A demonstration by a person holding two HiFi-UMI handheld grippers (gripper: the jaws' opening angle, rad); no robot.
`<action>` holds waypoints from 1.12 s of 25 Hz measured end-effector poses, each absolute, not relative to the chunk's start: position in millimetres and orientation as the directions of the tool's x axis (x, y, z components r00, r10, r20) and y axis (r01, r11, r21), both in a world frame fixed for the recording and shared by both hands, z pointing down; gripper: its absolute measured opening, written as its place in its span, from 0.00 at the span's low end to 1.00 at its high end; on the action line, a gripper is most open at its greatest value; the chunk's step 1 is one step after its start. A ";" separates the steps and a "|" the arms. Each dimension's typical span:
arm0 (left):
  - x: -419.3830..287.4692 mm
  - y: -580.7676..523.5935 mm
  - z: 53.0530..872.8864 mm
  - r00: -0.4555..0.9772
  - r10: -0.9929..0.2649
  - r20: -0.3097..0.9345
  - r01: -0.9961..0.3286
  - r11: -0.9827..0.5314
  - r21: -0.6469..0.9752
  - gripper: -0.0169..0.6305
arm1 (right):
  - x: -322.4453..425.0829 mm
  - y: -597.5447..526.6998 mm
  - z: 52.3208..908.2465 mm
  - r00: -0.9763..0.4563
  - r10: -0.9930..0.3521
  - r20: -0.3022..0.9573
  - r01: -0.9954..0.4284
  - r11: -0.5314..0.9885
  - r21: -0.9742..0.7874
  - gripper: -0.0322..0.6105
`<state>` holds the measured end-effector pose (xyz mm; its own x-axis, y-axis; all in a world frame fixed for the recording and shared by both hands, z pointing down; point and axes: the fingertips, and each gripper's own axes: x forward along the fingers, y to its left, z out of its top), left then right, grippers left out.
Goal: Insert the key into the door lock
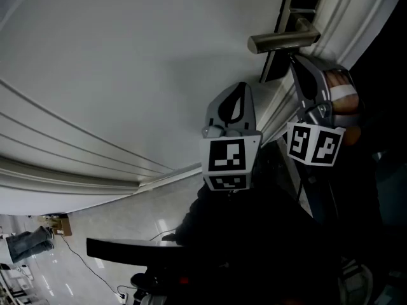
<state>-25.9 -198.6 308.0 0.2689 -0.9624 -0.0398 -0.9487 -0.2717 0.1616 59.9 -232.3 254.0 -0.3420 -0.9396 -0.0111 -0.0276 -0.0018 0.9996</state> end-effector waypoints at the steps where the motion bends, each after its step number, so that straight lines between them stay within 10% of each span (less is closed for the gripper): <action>1: -26.0 -198.9 307.9 0.269 -0.962 -0.041 -0.949 -0.272 0.161 0.03 | 59.9 -232.8 254.1 -0.342 -0.940 -0.011 -0.027 -0.002 1.000 0.07; 28: -25.2 -192.3 318.1 0.275 -0.961 -0.020 -0.941 -0.274 0.197 0.03 | 58.7 -243.3 253.2 -0.321 -0.947 -0.015 -0.032 -0.005 0.999 0.07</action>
<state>-25.2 -192.3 318.1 0.2750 -0.9612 -0.0205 -0.9414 -0.2735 0.1973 58.7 -243.3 253.2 -0.3212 -0.9469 -0.0152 -0.0318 -0.0052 0.9995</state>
